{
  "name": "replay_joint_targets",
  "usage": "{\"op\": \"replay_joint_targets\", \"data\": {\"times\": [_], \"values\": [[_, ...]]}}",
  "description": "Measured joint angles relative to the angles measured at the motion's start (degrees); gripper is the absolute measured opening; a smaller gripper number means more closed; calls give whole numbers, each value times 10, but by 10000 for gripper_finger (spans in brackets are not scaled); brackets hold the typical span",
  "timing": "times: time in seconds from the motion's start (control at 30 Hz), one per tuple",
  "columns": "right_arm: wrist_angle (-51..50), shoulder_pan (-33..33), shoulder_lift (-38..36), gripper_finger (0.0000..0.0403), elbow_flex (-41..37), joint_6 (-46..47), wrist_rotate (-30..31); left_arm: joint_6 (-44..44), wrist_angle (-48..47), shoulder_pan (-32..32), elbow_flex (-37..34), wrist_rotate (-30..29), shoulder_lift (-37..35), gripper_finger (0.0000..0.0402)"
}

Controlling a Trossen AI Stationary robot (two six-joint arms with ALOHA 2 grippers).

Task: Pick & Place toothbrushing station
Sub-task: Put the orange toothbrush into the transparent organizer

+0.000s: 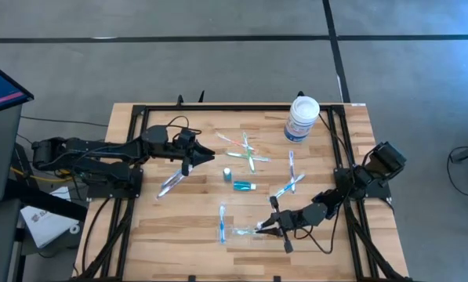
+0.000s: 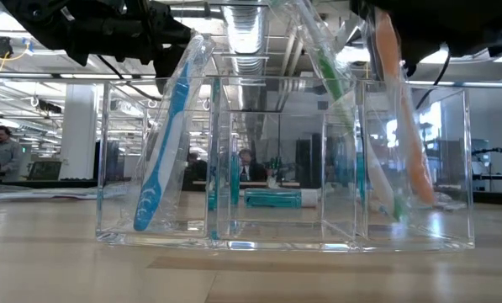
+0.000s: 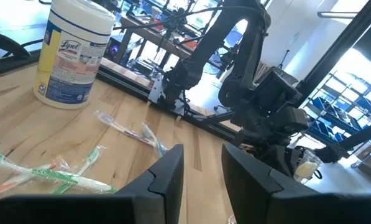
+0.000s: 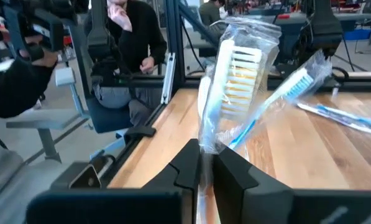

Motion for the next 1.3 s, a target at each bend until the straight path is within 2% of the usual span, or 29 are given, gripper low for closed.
{"op": "replay_joint_targets", "data": {"times": [0.17,0.4,0.8,1.0,1.3], "values": [[-15,0,0,17,0,8,0,0,0,0,0,0,0,104],[-34,-4,0,42,0,23,0,0,0,0,0,0,0,104],[-46,-7,0,45,0,23,0,0,0,0,0,0,0,104],[-46,-7,0,78,0,22,0,0,0,0,0,0,0,104],[-45,-7,0,151,0,22,0,0,0,0,0,0,0,104]]}}
